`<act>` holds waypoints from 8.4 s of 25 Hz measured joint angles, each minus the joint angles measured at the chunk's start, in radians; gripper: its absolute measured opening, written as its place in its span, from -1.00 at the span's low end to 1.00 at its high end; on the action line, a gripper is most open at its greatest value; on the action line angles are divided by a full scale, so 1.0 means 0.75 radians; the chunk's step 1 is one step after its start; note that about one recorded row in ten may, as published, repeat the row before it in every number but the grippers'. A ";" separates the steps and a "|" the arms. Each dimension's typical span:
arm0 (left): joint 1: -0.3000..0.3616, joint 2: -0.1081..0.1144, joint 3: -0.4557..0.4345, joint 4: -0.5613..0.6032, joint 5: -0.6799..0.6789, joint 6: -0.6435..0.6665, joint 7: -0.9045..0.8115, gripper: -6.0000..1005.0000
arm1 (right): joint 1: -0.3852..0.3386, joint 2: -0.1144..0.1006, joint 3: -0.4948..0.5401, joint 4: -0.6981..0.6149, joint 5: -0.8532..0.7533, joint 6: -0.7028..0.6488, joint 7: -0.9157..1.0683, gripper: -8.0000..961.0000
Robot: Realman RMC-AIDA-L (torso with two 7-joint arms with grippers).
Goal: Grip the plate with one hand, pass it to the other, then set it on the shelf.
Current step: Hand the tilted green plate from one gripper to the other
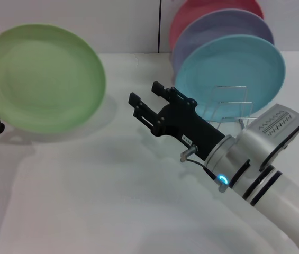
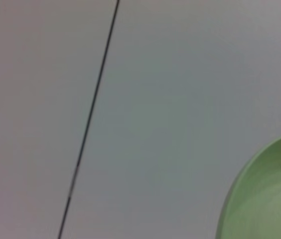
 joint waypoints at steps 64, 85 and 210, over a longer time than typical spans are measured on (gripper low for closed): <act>-0.061 -0.017 0.457 -0.070 -0.642 0.108 0.547 -0.93 | 0.265 0.003 0.184 -0.005 0.000 0.416 0.005 0.20; -0.052 -0.017 0.498 -0.082 -0.720 0.108 0.559 -0.93 | 0.295 0.004 0.192 -0.009 0.000 0.465 0.002 -0.17; -0.068 -0.017 0.541 -0.072 -0.737 0.119 0.582 -0.93 | 0.319 0.004 0.210 -0.032 -0.018 0.518 -0.015 -0.74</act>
